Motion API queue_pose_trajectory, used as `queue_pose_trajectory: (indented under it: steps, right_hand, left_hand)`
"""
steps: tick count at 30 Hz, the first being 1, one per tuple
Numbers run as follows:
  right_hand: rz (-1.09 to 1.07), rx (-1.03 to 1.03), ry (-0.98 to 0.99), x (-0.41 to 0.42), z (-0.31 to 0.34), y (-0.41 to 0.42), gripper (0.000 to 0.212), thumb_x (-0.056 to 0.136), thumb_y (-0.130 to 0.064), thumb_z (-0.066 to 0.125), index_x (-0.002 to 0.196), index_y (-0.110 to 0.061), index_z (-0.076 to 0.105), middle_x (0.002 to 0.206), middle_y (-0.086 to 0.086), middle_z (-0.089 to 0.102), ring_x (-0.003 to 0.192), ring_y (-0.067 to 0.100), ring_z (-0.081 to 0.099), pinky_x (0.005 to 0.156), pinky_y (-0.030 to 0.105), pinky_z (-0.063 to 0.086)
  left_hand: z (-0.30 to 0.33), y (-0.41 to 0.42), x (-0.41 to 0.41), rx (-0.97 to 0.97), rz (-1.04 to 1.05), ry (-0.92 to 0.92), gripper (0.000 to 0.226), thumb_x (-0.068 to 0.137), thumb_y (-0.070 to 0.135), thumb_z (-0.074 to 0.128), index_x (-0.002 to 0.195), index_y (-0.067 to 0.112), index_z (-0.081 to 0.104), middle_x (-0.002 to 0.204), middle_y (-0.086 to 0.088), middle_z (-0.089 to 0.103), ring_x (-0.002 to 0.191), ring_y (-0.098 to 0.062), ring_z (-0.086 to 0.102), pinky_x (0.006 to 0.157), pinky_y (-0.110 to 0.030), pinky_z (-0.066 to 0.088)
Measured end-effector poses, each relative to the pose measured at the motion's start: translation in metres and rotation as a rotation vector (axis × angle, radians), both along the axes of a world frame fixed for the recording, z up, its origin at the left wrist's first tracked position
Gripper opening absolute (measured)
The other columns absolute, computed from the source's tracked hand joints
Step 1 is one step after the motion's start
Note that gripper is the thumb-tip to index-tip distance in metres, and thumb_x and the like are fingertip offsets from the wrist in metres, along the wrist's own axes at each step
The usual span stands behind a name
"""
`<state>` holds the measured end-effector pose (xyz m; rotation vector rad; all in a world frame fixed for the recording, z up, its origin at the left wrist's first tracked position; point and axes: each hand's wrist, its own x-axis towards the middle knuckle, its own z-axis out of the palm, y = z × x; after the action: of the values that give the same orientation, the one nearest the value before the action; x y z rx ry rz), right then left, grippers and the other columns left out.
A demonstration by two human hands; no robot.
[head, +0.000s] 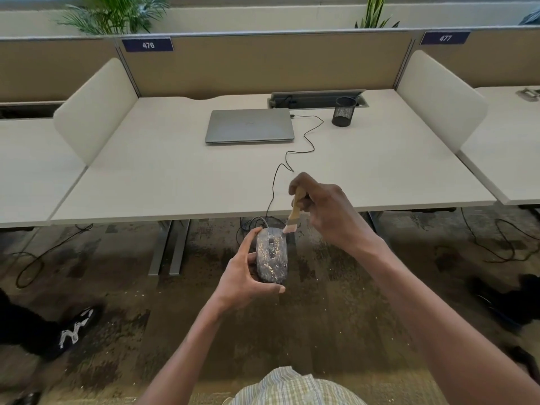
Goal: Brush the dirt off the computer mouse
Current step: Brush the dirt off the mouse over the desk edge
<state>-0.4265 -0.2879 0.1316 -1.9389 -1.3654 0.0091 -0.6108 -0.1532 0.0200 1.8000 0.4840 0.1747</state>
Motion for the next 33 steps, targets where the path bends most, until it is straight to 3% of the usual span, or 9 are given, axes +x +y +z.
queue_pose_trajectory:
  steps: [8,12,16,21,25,29,33]
  right_hand:
    - [-0.035,0.010,0.044,-0.001,-0.003,-0.010,0.045,0.090,0.018,0.048,0.105,-0.025,0.048,0.085,0.004,0.063,0.079,0.020,0.066,0.068,0.040,0.058]
    - [-0.026,0.110,0.073,-0.005,0.001,-0.005,0.043,0.089,0.019,0.047,0.108,-0.020,0.050,0.088,0.002,0.063,0.081,0.010,0.066,0.069,0.024,0.058]
    - [-0.060,0.026,0.075,-0.005,-0.007,-0.015,0.042,0.091,0.016,0.047,0.108,-0.023,0.048,0.085,0.001,0.061,0.079,0.017,0.065,0.069,0.037,0.060]
    - [-0.022,0.130,0.058,-0.010,-0.002,-0.009,0.039,0.092,0.015,0.052,0.109,-0.020,0.050,0.089,0.001,0.063,0.083,0.007,0.065,0.071,0.017,0.056]
    - [-0.062,0.052,0.069,-0.010,-0.006,-0.018,0.044,0.091,0.017,0.048,0.108,-0.024,0.048,0.089,0.004,0.063,0.082,0.017,0.066,0.070,0.037,0.060]
    - [-0.064,0.159,0.074,-0.007,-0.001,-0.011,0.034,0.094,0.014,0.050,0.110,-0.016,0.051,0.091,0.006,0.067,0.083,0.010,0.067,0.072,0.032,0.059]
    - [-0.070,0.066,0.087,-0.008,-0.005,-0.013,0.035,0.093,0.015,0.048,0.110,-0.016,0.050,0.089,0.009,0.065,0.083,0.018,0.068,0.072,0.039,0.060]
  left_hand:
    - [0.002,-0.001,-0.002,-0.011,0.008,-0.044,0.128,0.049,0.036,0.101,0.150,0.058,0.024,0.130,-0.003,0.069,0.115,-0.014,0.072,0.099,-0.037,0.060]
    - [0.004,0.001,-0.003,0.006,0.012,-0.045,0.128,0.049,0.039,0.101,0.149,0.058,0.023,0.129,0.000,0.069,0.114,-0.012,0.072,0.098,-0.034,0.060]
    - [0.005,-0.001,-0.004,0.015,0.009,-0.044,0.131,0.050,0.037,0.101,0.154,0.052,0.022,0.129,0.000,0.069,0.116,-0.013,0.071,0.102,-0.038,0.059]
    - [0.007,-0.001,-0.004,0.000,0.011,-0.048,0.131,0.050,0.036,0.101,0.154,0.051,0.023,0.130,-0.001,0.068,0.116,-0.015,0.072,0.098,-0.034,0.060]
    - [0.009,-0.004,-0.004,-0.006,0.024,-0.046,0.132,0.048,0.038,0.100,0.155,0.048,0.023,0.129,-0.001,0.068,0.114,-0.012,0.072,0.097,-0.035,0.061]
    - [0.009,-0.001,-0.003,-0.007,0.033,-0.040,0.134,0.049,0.036,0.101,0.157,0.047,0.022,0.123,0.001,0.072,0.110,-0.013,0.074,0.095,-0.039,0.062]
    - [0.009,-0.002,-0.002,0.005,0.024,-0.027,0.134,0.049,0.036,0.100,0.157,0.046,0.021,0.124,0.001,0.071,0.111,-0.013,0.074,0.097,-0.040,0.061]
